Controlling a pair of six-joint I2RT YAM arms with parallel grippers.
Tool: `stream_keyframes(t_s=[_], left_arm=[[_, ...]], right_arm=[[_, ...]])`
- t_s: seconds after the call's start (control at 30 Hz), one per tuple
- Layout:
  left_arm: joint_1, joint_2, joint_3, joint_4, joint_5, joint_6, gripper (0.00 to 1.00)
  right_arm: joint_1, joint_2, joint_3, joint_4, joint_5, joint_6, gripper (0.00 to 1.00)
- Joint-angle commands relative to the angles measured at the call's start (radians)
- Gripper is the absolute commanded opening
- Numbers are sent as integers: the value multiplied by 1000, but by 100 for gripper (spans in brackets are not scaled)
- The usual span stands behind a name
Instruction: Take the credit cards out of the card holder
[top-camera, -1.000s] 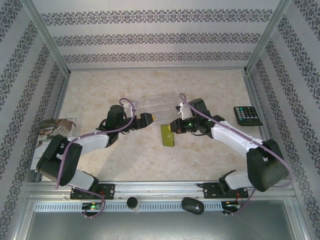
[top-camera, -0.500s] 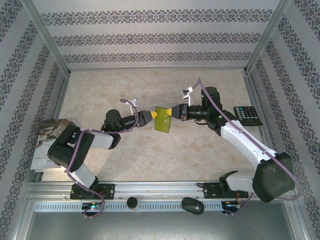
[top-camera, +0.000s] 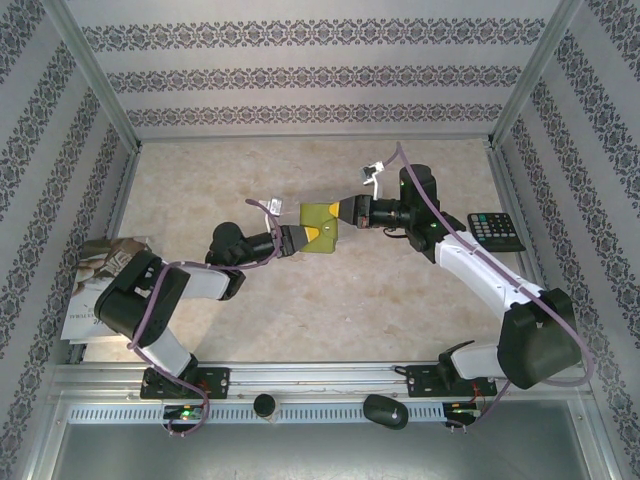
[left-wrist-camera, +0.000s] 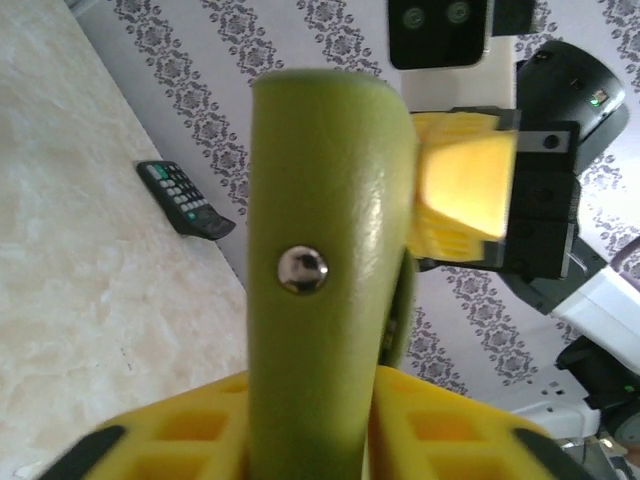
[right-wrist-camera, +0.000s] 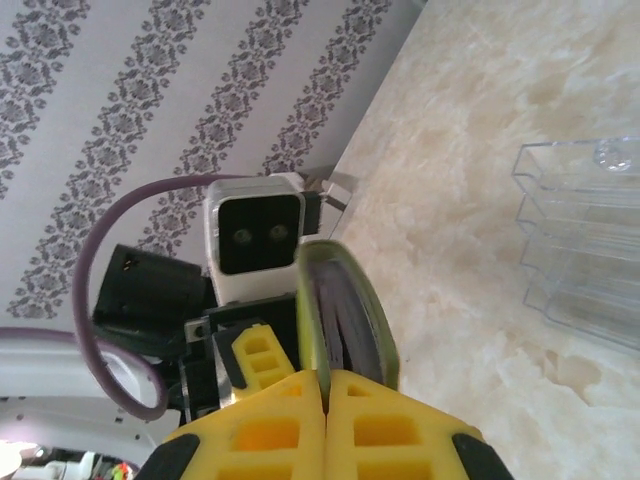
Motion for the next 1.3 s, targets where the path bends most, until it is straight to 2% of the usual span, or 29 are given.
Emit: stream_keyframes(t_s=[0.0,0.03,0.17,0.2,0.33,0.37,0.47,0.77,1.1,1.27], left_arm=[[-14,-42,20,23,-16,-4,15],[-14,-49,20,10,-24,3,11],[-27,-120,21,-125,-73,79,4],[-30,-147,24,-184,-87,109,1],[-45,-258,65,-479,-178,229,0],[-49,-285,87,-599,-210,263,0],[-70,-356,129,-802,-299,337,0],[-98,-419,166,-957,-449,363,0],[-109,-410,215,-1075,-501,338,0],[-110,-421,212,-1085,-510,332,0]], right_arm=[[4,0,40,15,37,-7,0],[6,0,42,2,60,-14,3],[10,-13,44,-61,185,-40,38],[9,-19,45,-77,212,-48,42],[9,-66,41,-156,333,-95,50],[10,-85,36,-175,374,-110,52],[35,-132,25,-226,483,-158,54],[223,-161,44,-305,727,-296,54],[387,-17,169,-423,901,-443,54],[398,37,220,-429,910,-451,55]])
